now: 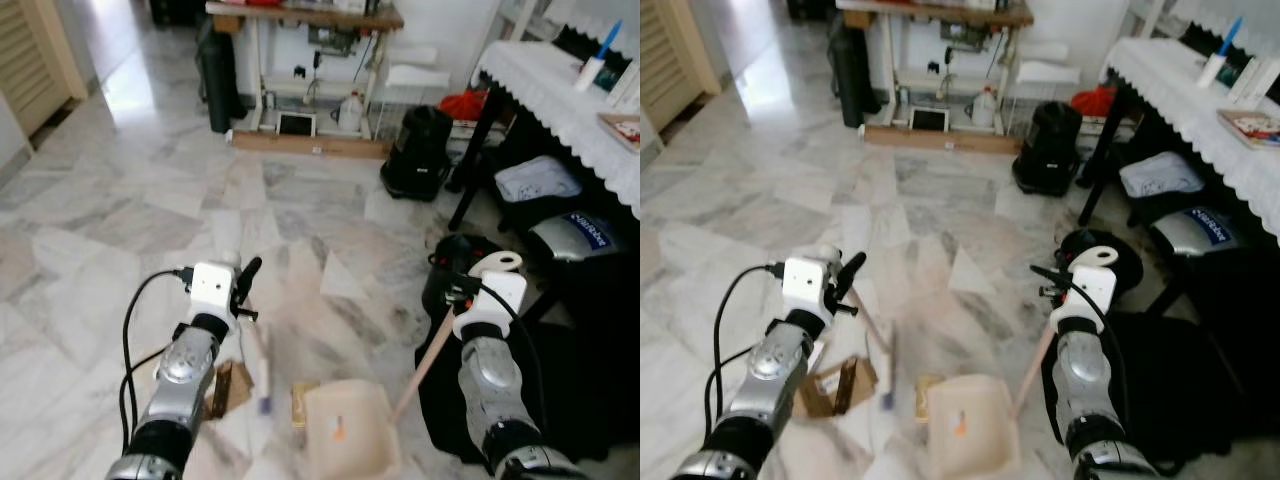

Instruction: Sweep floor

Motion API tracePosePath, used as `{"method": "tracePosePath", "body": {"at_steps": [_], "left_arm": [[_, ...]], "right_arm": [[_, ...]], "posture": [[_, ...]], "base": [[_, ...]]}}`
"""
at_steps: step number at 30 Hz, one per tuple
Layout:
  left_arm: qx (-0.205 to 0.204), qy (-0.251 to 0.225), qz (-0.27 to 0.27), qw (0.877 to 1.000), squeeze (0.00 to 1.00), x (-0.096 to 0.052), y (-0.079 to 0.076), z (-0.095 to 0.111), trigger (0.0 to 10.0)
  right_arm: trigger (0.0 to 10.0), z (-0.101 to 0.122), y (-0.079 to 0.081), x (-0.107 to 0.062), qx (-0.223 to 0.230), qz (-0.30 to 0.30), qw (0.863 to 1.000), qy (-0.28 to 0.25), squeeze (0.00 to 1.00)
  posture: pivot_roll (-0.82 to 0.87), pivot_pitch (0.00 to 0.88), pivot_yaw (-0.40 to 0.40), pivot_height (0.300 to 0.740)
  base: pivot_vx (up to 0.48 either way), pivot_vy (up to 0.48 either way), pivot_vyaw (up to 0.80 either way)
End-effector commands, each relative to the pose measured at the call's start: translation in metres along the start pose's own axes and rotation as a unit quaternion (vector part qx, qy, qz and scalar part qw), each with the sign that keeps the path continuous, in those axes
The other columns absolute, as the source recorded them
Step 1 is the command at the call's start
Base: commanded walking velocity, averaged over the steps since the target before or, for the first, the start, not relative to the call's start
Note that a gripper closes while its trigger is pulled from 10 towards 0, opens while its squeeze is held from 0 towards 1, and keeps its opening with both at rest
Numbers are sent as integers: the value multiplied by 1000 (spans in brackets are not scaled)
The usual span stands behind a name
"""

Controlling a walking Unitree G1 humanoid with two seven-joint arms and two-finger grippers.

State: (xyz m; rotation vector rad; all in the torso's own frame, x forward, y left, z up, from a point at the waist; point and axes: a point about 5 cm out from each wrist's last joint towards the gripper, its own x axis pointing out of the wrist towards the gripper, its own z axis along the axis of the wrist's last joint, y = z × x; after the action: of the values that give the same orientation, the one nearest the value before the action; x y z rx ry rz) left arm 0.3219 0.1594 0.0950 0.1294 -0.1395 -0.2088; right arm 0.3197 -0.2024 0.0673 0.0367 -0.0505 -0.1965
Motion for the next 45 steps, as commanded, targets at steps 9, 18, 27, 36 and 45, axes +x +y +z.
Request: {"method": "tracePosePath", "body": {"at_steps": [9,18,27,36,45], "left_arm": [[-9,-17,-20,1000,0,5,-11,7,10000],[-10,-13,-25,1000,0,4,-11,7,10000],[-10,-6,-33,999,0,3,-11,6,10000],[-9,-4,-35,999,0,3,-10,5,10000],[-11,-2,-38,999,0,3,-11,5,10000]], "right_arm": [[10000,4,-10,2,-9,-16,1000,-8,0],[10000,2,-14,2,-11,-25,1000,1,0],[10000,0,-21,2,-11,-44,999,11,0],[10000,2,-24,4,-10,-54,998,10,0],[10000,0,-23,3,-7,-57,998,14,0]], "posture": [[-3,0,-52,740],[0,0,-49,740],[4,0,-44,740],[1,0,-38,740],[1,0,-37,740]], "base": [[322,0,0],[273,0,0],[0,0,0],[84,0,0],[261,0,0]]}}
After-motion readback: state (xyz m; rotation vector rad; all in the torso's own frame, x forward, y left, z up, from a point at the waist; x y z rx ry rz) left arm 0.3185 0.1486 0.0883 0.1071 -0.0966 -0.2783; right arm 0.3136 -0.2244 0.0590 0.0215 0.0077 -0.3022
